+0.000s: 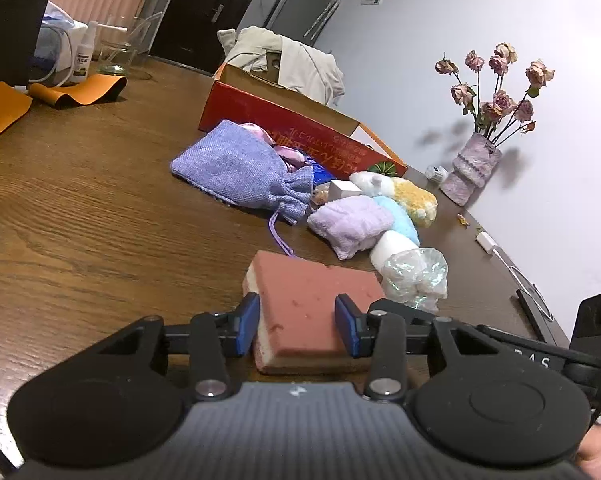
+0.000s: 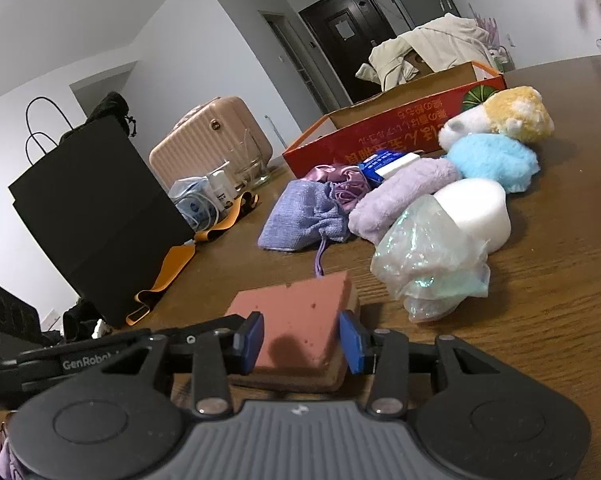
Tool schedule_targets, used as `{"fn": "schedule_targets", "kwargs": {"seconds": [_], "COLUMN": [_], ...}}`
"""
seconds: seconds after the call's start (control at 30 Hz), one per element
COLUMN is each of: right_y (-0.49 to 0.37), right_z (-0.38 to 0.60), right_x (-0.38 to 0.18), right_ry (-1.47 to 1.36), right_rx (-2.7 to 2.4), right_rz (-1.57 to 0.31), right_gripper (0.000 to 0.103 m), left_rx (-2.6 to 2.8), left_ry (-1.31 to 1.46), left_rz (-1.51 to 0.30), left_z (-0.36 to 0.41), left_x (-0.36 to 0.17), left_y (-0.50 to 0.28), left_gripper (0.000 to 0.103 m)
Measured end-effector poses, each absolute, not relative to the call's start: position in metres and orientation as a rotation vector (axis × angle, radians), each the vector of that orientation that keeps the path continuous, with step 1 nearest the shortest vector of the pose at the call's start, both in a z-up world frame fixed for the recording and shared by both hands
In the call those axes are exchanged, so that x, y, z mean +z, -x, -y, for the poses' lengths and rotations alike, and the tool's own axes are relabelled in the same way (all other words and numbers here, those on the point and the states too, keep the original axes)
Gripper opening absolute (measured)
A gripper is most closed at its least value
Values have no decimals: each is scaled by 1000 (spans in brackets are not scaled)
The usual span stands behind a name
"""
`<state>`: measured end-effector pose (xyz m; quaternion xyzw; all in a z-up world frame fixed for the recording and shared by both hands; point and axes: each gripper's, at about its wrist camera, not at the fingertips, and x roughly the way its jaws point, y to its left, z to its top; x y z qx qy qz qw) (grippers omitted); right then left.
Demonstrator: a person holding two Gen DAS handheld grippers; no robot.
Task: Organize soft objects
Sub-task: 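Carry the sponge into the cardboard box and open both grippers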
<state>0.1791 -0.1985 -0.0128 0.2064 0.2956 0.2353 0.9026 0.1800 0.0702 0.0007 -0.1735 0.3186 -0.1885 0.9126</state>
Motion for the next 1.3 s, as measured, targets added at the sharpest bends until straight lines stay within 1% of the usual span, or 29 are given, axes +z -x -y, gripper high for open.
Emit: {"fn": "schedule_targets", "kwargs": {"seconds": [0.1,0.2,0.33,0.47,0.6,0.7,0.8,0.9,1.0,1.1,1.13,1.17,1.2,1.23,1.3], "right_y": [-178,-180,-213,-268,-349,-424,-501,-568,-616,-650,-658,-665,-671,-675,-676], "right_z": [198,198,201,202,201,202,201,196,194,196,197,196,195,193,189], "right_x": [-9,9,43,87,126,138,131,105,77,47,39,33,27,23,20], "right_ry": [-427,-408,-408,-374,-348,-392,-415,-433,-441,-512,-528,-541,-544,-537,-510], "right_rx": [476,483,514,537,526,512,486,450,407,409,404,398,392,390,392], "right_rz": [-609,-556,-498,-441,-439,-507,-591,-686,-753,-817,-833,-846,-858,-866,-869], "right_gripper": [39,39,39,39,39,39,39,39,38,38,38,38,38,39,39], "left_rx": [-388,-403,-414,-410,-377,-340,-282,-240,-205,-191,-186,-186,-201,-213,-220], "left_ry": [366,341,338,361,379,440,430,361,283,252,249,243,240,240,233], "left_rz": [-634,-544,-449,-407,-471,-548,-605,-646,-705,-747,-756,-751,-736,-717,-670], "left_z": [-70,-71,-72,-70,-63,-62,-55,-46,-35,-35,-36,-37,-37,-39,-41], "left_x": [8,29,68,108,129,128,120,103,80,63,60,59,60,62,68], "left_y": [-177,-181,-219,-289,-383,-456,-520,-570,-609,-637,-641,-643,-643,-641,-631], "left_gripper": [40,40,40,40,40,40,40,40,38,39,40,43,51,56,57]}}
